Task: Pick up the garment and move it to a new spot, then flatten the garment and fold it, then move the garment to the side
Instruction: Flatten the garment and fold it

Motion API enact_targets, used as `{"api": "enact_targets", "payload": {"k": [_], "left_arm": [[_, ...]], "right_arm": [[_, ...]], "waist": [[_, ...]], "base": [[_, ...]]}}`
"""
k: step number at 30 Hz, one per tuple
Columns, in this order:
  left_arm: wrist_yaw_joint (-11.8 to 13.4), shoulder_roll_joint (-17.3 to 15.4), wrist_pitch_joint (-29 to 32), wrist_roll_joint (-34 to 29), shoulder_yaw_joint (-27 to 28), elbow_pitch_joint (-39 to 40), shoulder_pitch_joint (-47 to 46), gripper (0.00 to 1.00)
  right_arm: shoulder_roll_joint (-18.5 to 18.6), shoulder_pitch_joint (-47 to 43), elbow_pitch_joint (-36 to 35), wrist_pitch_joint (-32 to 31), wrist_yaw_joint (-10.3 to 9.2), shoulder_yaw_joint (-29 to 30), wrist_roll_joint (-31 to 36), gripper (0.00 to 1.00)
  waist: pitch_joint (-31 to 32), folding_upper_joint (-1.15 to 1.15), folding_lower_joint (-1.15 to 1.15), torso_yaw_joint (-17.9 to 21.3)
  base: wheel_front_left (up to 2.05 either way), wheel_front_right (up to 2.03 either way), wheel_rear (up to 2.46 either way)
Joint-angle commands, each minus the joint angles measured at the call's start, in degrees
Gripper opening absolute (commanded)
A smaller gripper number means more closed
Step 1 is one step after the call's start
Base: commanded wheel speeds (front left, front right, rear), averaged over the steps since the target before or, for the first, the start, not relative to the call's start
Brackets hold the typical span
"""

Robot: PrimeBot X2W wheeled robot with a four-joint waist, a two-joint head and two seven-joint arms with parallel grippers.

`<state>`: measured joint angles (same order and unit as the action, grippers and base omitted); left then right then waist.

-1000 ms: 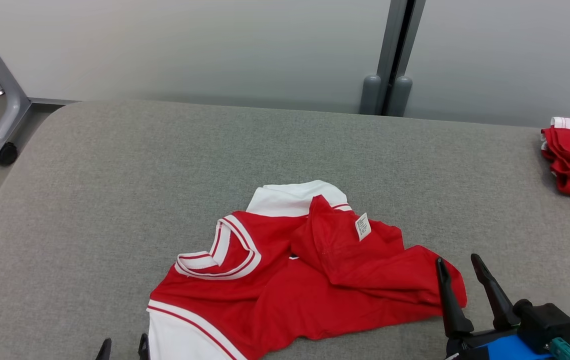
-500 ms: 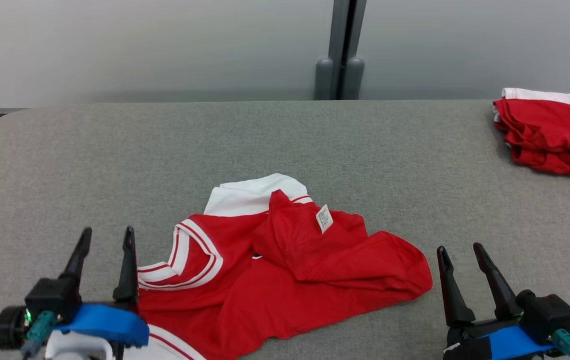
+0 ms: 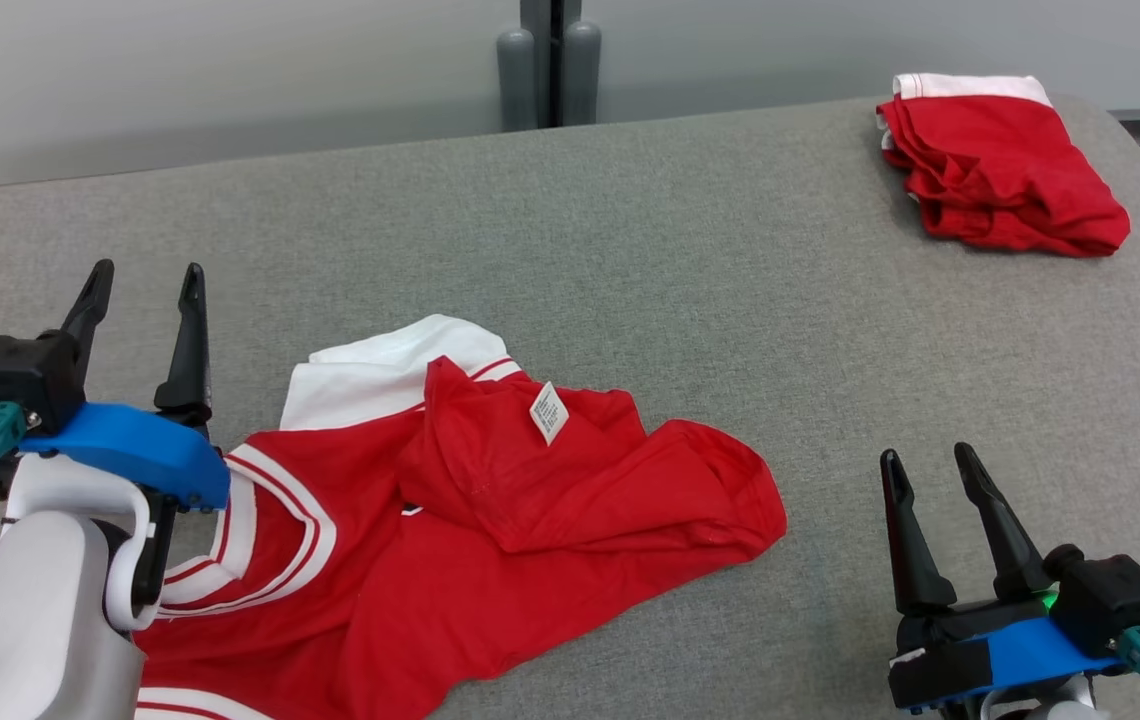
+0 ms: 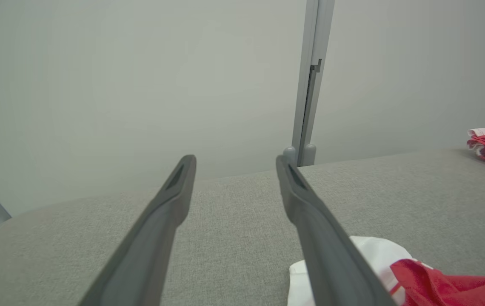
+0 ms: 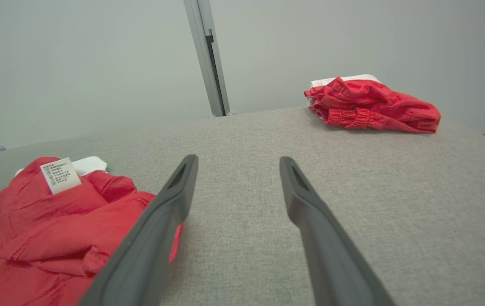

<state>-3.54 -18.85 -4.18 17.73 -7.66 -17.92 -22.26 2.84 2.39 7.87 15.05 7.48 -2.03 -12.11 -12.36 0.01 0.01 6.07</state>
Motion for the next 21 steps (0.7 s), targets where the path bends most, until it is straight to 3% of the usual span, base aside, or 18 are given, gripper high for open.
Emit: {"api": "enact_targets", "payload": {"k": [1, 12, 21], "left_arm": [[-0.5, -0.4, 0.7, 0.5, -0.2, -1.6, -1.6, 1.0], [-3.6, -0.4, 5.0, 2.4, -6.6, -13.4, -5.4, 1.0], [-4.1, -0.5, 6.3, 4.2, -13.5, -20.1, -6.4, 1.0]], "right_arm": [[0.1, 1.0, -0.3, 0.2, 0.03, 0.0, -0.2, 1.0], [0.1, 2.7, 0.0, 0.2, 0.03, -0.1, -0.4, 1.0], [0.1, 3.2, 0.5, 0.2, 0.02, -0.4, 0.0, 1.0]], "waist": [[-0.6, -0.01, -0.01, 0.5], [-2.6, -0.01, -0.01, 2.5], [-2.7, -0.01, -0.01, 3.2]], "base": [[0.0, 0.0, 0.0], [0.0, 0.0, 0.0], [0.0, 0.0, 0.0]]}}
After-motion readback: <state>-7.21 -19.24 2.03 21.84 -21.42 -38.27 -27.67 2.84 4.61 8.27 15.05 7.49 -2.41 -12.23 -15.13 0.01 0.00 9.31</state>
